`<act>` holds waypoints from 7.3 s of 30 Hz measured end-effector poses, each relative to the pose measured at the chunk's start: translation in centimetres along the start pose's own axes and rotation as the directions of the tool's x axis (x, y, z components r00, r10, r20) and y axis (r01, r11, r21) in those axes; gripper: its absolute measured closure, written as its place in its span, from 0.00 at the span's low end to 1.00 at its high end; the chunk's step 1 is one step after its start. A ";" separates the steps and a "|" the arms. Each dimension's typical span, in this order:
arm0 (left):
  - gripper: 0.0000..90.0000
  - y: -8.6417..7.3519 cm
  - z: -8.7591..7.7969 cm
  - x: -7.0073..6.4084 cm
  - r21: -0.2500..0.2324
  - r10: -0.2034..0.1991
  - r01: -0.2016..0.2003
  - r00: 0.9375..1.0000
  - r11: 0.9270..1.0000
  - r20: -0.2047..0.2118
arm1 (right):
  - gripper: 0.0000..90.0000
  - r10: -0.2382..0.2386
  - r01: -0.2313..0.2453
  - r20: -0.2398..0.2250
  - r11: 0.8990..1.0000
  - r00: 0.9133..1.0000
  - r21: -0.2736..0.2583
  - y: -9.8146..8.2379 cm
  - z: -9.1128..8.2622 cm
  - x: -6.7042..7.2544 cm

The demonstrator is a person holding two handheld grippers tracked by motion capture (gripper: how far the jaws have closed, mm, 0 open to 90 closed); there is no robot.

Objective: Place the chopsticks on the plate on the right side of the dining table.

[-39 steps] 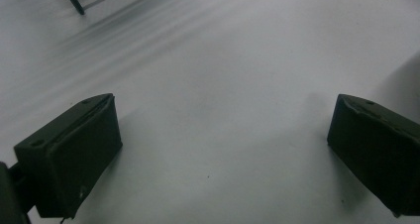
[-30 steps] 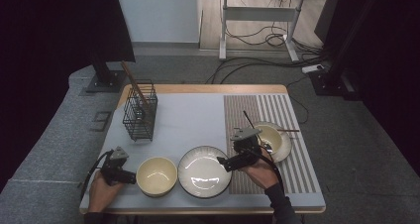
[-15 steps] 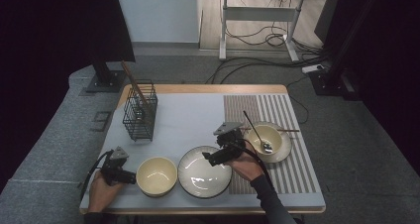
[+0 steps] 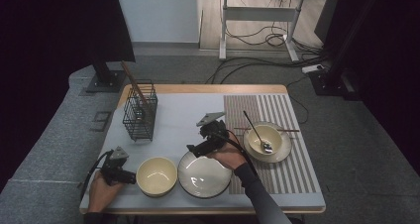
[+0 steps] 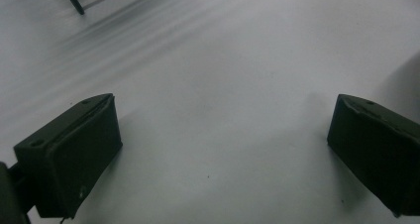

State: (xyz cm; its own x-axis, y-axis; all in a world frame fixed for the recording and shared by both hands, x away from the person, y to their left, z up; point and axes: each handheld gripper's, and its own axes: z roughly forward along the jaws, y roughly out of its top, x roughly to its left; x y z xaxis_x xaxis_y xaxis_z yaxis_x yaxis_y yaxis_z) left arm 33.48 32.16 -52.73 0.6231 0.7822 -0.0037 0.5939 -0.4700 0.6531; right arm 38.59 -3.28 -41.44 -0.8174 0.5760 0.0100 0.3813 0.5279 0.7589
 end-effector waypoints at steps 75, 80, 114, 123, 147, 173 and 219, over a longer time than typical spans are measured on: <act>0.00 0.0 0.0 0.0 0.002 -0.001 0.001 1.000 1.000 0.001 | 0.79 -0.100 0.097 -0.027 0.989 0.995 -0.116 10.8 9.3 4.5; 0.00 0.0 0.0 0.0 0.002 -0.001 0.001 1.000 1.000 0.001 | 0.85 -0.106 0.104 -0.011 0.987 0.994 -0.122 11.0 9.1 4.3; 0.00 0.0 0.0 0.0 0.002 0.000 0.000 1.000 1.000 0.001 | 0.91 -0.099 0.091 -0.039 0.980 0.994 -0.176 10.6 3.6 2.4; 0.00 0.0 0.0 0.0 0.002 0.000 0.000 1.000 1.000 0.001 | 0.91 -0.109 0.098 -0.050 0.978 0.993 -0.186 10.3 1.3 2.1; 0.00 0.0 0.0 0.1 -0.002 -0.007 0.007 1.000 1.000 0.003 | 0.92 -0.107 0.104 -0.002 0.969 0.994 -0.226 9.6 -5.6 0.7; 0.00 0.0 -1.9 1.7 -0.048 -0.108 0.108 0.994 0.993 0.007 | 0.92 -0.082 0.086 0.027 0.971 0.996 -0.225 5.1 -8.3 -1.0; 0.23 10.7 -5.5 -3.9 -0.209 0.095 -0.069 0.988 0.976 0.119 | 0.92 -0.088 0.068 -0.065 0.962 0.994 -0.265 1.3 -9.2 1.0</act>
State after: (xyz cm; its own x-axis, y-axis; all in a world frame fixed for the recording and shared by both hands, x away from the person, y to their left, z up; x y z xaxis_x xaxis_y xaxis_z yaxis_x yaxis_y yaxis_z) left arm 34.61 26.35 -41.62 0.7327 0.6799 -0.0315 0.4303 -0.4268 0.7954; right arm 34.31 -7.74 -34.44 -0.8743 0.4852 -0.0142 0.1968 0.3811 0.9034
